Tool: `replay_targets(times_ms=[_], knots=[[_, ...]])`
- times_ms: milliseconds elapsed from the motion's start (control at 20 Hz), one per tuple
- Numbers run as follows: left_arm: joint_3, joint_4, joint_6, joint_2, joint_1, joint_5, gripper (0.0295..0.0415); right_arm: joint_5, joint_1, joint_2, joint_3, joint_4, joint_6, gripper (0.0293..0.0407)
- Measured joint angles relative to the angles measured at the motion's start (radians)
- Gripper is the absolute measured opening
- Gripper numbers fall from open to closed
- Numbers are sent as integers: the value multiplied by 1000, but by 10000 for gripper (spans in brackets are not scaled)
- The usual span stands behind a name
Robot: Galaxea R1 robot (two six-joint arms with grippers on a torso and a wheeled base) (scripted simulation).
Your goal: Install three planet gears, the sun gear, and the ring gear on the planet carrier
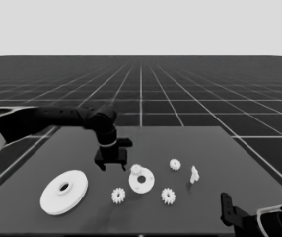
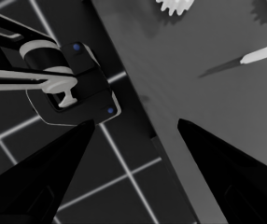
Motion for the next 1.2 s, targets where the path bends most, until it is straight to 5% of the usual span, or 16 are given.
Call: replay_targets(times_ms=[150, 200, 250, 400, 650, 750, 1150, 1200], knots=[[11, -1, -5, -5, -1, 0, 385, 0, 0, 0, 0, 0, 0, 385], [20, 214, -14, -8, 173, 11, 385, 0, 0, 0, 0, 0, 0, 385], [-16, 343, 18, -2, 326, 14, 385, 0, 0, 0, 0, 0, 0, 385], [-123, 470, 100, 17, 469, -18, 385, 0, 0, 0, 0, 0, 0, 385], [-157, 495, 122, 24, 495, -33, 385, 0, 0, 0, 0, 0, 0, 385], [-158, 496, 123, 25, 496, -34, 314, 0, 0, 0, 0, 0, 0, 385], [-159, 496, 124, 25, 496, -34, 312, 0, 0, 0, 0, 0, 0, 385], [-10, 328, 22, -10, 364, 31, 312, 0, 0, 0, 0, 0, 0, 385]])
